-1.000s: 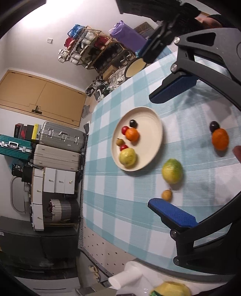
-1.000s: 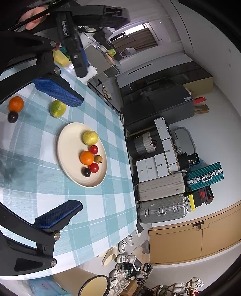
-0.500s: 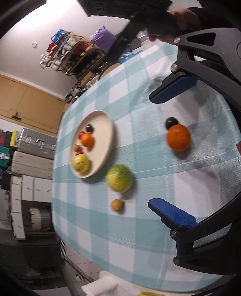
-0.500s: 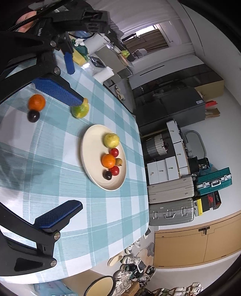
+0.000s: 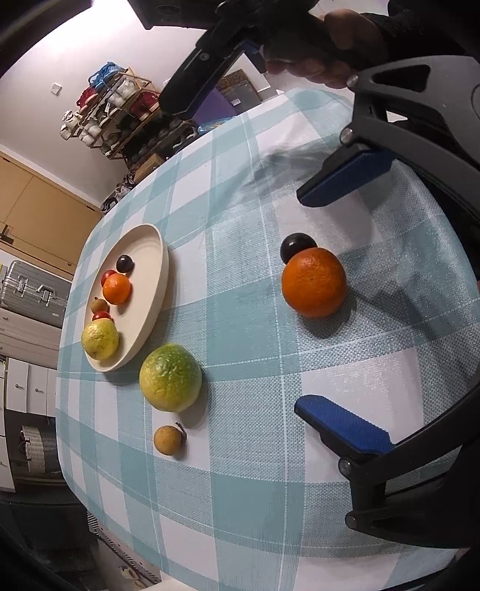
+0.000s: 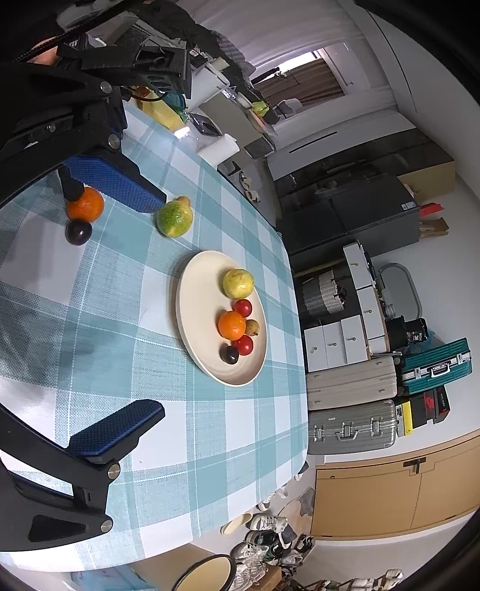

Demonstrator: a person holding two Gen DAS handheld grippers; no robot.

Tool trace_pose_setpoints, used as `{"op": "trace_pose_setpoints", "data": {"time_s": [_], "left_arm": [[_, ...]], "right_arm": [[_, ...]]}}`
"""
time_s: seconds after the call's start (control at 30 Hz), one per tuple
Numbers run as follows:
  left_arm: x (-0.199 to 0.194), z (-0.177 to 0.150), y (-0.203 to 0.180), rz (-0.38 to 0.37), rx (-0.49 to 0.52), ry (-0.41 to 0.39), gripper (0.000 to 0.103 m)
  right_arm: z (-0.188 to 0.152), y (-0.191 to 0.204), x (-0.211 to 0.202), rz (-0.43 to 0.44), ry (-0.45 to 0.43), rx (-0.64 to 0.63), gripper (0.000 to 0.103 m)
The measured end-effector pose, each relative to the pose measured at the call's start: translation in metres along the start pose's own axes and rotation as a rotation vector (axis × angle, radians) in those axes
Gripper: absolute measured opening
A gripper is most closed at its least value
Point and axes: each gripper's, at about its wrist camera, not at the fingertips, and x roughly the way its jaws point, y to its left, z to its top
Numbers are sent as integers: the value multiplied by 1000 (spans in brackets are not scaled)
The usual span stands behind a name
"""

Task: Organize fruits
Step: 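Lower the left gripper onto the orange and close it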

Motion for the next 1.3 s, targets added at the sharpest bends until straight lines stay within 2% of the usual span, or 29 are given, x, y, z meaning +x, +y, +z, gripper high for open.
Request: {"op": "trace_pose_setpoints", "data": {"time_s": [0.13,0.57,0.8,0.93,1.3], "left_arm": [[2,-2,0,-13,4,18,95],[7,-5,-9,-73,57,40,57],[6,-5,-9,-81,68,36,48],[5,-5,-5,-79,56,35,39],[3,-7,2,-109,29,33,37]], "right_arm": [[-2,0,3,2,11,1,103],[-6,-4,10,4,27,14,103],[-7,-5,11,3,29,19,103],[-8,-6,11,1,31,21,103],[-13,-10,13,-1,39,33,103]]}}
